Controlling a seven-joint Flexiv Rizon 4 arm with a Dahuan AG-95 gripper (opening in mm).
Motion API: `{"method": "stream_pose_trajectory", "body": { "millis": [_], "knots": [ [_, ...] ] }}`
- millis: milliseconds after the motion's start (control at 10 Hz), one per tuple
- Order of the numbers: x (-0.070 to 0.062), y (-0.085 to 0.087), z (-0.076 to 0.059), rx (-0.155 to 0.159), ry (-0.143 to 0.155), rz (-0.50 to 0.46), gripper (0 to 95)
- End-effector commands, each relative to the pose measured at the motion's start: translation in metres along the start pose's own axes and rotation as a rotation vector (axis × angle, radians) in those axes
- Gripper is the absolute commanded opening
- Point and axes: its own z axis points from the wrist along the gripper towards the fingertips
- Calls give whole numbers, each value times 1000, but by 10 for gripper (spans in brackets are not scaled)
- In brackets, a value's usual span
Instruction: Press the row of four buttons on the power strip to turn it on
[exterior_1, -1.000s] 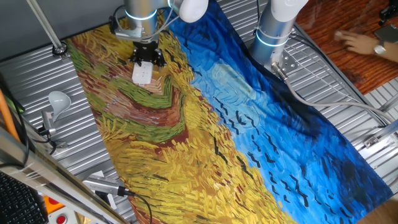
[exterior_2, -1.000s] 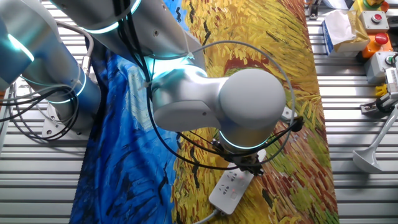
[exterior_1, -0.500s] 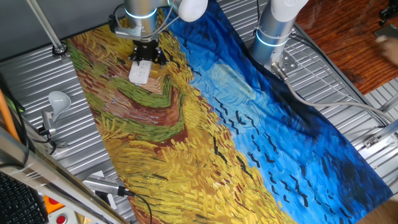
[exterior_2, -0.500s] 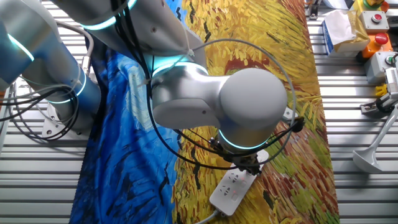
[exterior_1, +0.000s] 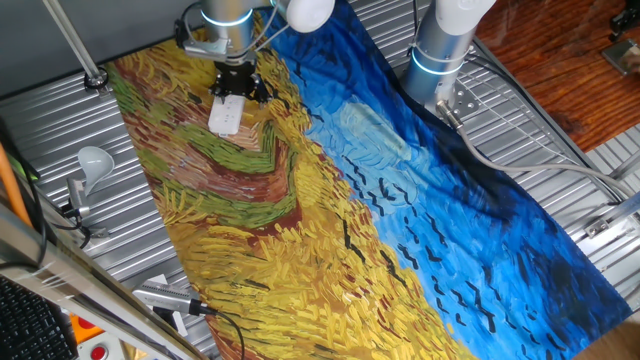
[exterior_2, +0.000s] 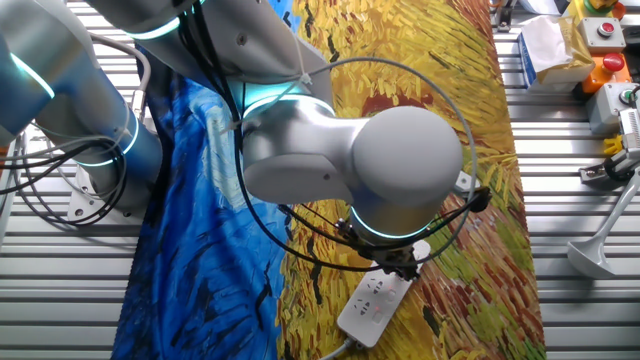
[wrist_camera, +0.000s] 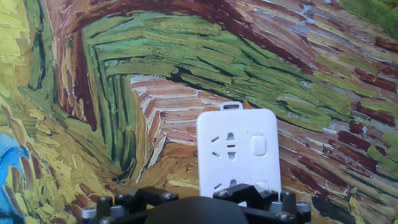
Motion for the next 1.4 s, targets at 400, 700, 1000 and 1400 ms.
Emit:
{"method": "stream_pose_trajectory", "body": {
  "millis": [400, 700, 1000, 1400],
  "knots": [
    [-2, -10, -11, 0, 12, -4, 950],
    [-3, -17, -11, -7, 14, -13, 950],
    [-1, -15, -9, -7, 15, -10, 950],
    [1, -16, -1, -8, 8, -16, 950]
  ]
}}
